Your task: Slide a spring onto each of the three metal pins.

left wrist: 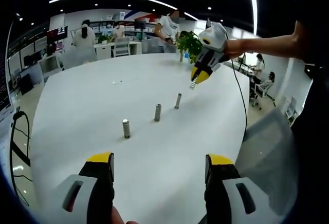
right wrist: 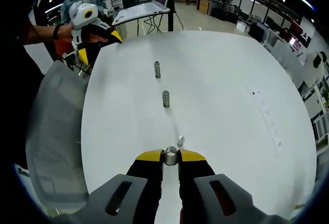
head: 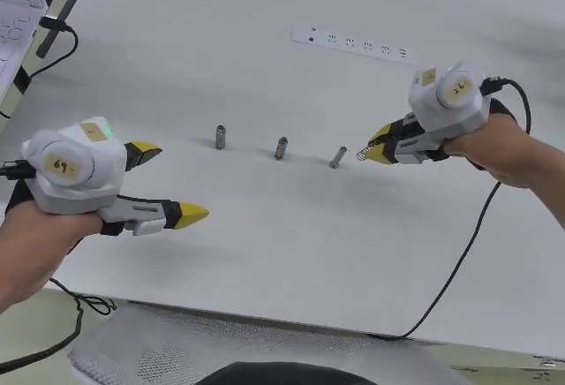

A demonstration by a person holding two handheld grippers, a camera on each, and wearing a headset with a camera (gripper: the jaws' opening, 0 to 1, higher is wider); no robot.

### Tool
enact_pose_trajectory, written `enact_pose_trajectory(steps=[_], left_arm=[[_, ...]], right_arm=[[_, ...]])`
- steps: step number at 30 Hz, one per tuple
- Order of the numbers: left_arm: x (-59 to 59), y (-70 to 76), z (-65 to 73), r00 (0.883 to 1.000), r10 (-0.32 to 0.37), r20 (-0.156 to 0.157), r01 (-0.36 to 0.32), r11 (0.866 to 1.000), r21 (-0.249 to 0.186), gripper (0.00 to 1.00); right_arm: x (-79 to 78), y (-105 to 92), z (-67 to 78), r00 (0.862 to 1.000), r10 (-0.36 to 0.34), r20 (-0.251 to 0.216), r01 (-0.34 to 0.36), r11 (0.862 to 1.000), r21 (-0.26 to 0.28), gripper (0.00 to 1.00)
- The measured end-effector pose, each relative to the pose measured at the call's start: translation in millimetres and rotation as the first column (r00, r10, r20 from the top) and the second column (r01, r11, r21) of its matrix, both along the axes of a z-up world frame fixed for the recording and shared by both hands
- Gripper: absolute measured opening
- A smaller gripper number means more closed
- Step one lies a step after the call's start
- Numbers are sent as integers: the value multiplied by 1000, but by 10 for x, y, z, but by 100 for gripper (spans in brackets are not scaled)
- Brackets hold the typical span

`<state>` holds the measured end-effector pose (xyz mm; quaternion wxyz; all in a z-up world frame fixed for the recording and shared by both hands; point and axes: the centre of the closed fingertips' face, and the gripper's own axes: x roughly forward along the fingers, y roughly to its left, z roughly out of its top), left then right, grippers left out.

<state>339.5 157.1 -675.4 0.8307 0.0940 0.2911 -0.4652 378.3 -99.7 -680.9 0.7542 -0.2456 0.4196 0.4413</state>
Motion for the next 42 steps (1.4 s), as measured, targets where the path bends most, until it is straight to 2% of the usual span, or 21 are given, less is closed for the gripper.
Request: enact_pose_trajectory(steps=[5,16,34,42], left_arm=[[-5,18,-27,1000,9,-7,-9,1000,4,69],[13,20,92,1000,15,11,-15,1000,-6,71],[33,86,166,999,25,23,-25,1000,-4,74],[55,161,182,999,38,25,-38,999,-1,73]], right_arm=[[50,17,-18,1000,7,-6,-7,1000,0,9],[149,56,-66,1000,15,-16,-15,1000,-2,9],[245,115,-160,999,35,-38,-36,999,-20,9],[292,127,-251,997,52,-50,-54,998,-41,9]])
